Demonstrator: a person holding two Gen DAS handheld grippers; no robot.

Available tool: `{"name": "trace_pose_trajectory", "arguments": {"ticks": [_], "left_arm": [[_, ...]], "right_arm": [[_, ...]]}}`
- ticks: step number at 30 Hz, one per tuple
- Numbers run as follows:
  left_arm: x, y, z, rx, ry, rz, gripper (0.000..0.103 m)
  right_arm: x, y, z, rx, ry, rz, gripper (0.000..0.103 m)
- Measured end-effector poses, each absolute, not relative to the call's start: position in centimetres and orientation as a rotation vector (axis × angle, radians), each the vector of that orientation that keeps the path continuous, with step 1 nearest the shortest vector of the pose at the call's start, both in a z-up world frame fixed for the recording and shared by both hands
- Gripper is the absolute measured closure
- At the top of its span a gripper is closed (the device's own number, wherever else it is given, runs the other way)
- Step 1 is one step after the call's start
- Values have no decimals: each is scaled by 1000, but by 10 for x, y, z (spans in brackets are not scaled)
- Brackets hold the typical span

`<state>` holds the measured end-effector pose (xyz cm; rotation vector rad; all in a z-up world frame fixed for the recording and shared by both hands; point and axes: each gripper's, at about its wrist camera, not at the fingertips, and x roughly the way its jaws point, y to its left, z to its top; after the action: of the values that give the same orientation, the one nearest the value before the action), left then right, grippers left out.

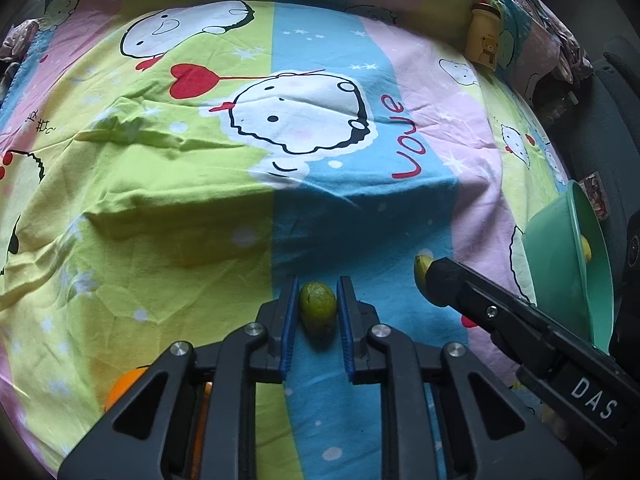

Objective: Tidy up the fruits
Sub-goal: 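Close the left gripper on an olive while the right gripper grasps another, then carry both held olives over the green bowl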

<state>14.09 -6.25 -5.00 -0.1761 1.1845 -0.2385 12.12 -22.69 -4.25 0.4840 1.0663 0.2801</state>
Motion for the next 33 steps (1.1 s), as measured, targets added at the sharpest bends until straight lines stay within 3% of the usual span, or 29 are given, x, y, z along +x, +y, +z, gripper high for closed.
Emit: {"name": "trace_pose_trajectory", "arguments": {"ticks": [33], "left_arm": [[95, -81, 26, -126, 925, -286, 84]], "right_arm": [[88, -260, -7, 553, 916, 295, 82]]}}
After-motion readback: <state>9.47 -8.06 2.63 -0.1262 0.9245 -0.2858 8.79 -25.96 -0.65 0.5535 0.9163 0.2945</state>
